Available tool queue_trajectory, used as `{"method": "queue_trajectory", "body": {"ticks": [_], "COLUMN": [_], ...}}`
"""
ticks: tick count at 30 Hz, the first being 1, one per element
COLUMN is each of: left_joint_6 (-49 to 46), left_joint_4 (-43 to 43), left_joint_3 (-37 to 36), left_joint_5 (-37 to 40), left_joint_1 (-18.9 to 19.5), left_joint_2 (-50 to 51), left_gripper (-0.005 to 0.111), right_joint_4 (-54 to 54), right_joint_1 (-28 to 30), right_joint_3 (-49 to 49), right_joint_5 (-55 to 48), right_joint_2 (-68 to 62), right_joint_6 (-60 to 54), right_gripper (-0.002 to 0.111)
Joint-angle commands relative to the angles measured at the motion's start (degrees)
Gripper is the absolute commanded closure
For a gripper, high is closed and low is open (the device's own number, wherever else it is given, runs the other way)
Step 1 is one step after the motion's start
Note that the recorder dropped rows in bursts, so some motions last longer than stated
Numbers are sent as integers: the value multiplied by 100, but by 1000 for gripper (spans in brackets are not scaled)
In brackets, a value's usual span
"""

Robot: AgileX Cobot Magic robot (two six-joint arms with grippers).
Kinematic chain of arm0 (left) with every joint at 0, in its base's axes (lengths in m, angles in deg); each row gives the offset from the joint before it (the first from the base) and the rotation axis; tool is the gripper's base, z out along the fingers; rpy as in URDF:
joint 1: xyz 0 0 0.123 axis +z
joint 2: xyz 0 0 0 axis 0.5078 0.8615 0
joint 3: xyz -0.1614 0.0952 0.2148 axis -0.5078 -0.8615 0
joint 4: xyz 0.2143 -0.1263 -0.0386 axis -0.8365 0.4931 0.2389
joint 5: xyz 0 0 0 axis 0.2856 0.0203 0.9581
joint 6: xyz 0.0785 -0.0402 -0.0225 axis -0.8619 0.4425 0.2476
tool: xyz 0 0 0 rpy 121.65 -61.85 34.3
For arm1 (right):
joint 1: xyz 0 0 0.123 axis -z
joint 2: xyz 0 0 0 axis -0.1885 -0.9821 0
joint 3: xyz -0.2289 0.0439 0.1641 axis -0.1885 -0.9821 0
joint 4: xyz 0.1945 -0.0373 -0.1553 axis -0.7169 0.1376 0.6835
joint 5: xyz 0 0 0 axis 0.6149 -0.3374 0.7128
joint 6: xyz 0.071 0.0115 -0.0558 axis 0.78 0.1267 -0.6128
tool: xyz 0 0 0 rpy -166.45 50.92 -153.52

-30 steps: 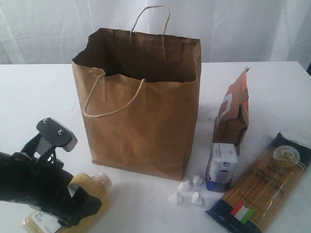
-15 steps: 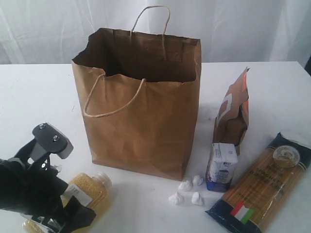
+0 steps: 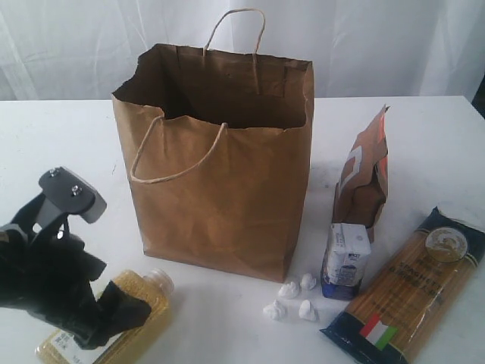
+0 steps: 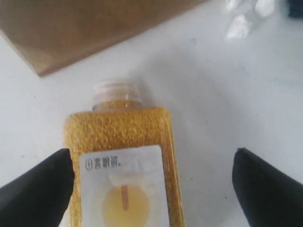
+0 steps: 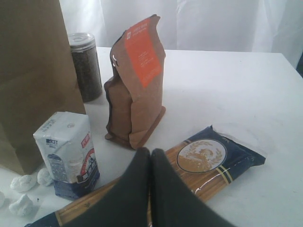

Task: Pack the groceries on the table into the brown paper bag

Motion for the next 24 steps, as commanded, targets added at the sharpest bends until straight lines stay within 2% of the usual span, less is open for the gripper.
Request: {"method": "queue_trajectory", "body": {"ticks": [1, 16, 24], "left_joint_6": [138, 254, 305], "left_joint_4": [7, 7, -69], "left_joint_3": [329, 1037, 1167], "left_joint_5": [396, 1128, 1443], "left_joint_1": [-4, -4, -4], "left_joint_2": [-220, -455, -455], "left_gripper": [17, 17, 17], "right_joint_4": [32, 9, -806], "right_joint_1": [31, 31, 31], "right_joint_3": [-33, -33, -33], "right_joint_5": [29, 110, 3157], "right_joint_2": [32, 32, 32], "right_joint_6": [-5, 5, 2080], "right_gripper": [108, 108, 108]}}
